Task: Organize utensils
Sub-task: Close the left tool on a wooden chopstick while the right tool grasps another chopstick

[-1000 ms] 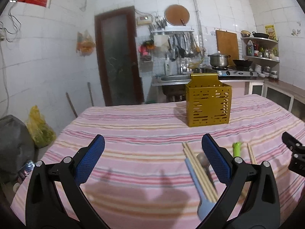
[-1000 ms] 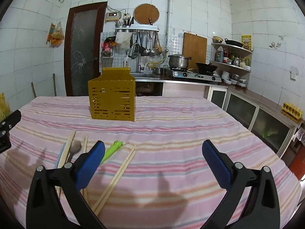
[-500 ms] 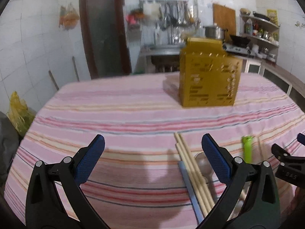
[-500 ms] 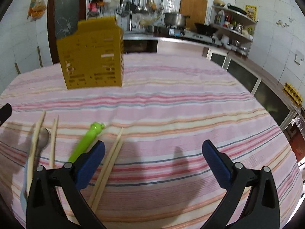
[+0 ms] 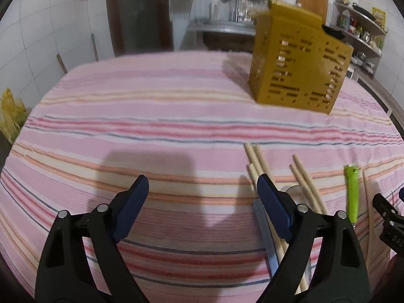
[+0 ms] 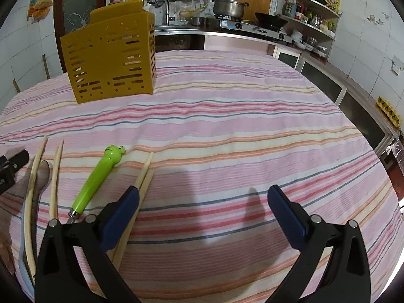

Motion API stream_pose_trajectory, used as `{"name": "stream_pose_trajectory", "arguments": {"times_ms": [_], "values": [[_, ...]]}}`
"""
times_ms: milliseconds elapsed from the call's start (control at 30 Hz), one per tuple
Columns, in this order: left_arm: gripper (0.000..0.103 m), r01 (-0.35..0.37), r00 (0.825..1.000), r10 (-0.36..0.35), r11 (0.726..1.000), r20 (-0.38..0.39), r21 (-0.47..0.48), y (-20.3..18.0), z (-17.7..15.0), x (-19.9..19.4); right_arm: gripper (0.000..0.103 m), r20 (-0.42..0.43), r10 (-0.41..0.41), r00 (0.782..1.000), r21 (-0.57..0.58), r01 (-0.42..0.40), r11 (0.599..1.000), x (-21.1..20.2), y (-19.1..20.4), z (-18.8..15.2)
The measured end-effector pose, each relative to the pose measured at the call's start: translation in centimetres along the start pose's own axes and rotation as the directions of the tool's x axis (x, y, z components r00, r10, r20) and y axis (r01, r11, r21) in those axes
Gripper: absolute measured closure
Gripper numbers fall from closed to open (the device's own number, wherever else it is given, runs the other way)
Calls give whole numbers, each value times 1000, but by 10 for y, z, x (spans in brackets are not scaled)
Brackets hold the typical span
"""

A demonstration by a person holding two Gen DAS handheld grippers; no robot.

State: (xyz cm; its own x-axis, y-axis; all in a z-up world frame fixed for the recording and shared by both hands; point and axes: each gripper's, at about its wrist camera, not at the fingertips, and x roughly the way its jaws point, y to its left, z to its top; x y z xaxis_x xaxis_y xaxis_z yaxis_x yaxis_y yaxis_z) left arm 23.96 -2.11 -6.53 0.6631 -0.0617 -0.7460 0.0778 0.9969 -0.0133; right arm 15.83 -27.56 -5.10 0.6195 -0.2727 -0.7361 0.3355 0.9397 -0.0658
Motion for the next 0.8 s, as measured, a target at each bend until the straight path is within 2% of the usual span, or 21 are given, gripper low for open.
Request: {"name": "stream_pose_trajectory", "arguments": {"times_ms": [67, 367, 600, 667, 800], "values": [[20, 2, 1000, -2, 1000, -19, 6, -2, 0, 4, 4, -3, 4, 1000, 3, -4, 1000, 2, 0, 1], [21, 18, 1000, -18, 1000, 17, 20, -7, -3, -6, 4, -3, 5, 1000, 0, -5, 1000, 2, 2, 1], [22, 16, 999, -16, 1000, -29, 7, -8, -5, -1, 4, -14, -7, 1000, -3, 7, 1000, -1, 4, 0], [25, 18, 999, -19, 1000, -38, -12, -5, -6, -1, 5, -29, 4, 1000, 7, -3, 1000, -2, 7, -1], [26, 15, 999, -16, 1000, -41, -14, -5, -6, -1, 13, -44, 13, 999, 31, -12, 999, -2, 9, -3]]}}
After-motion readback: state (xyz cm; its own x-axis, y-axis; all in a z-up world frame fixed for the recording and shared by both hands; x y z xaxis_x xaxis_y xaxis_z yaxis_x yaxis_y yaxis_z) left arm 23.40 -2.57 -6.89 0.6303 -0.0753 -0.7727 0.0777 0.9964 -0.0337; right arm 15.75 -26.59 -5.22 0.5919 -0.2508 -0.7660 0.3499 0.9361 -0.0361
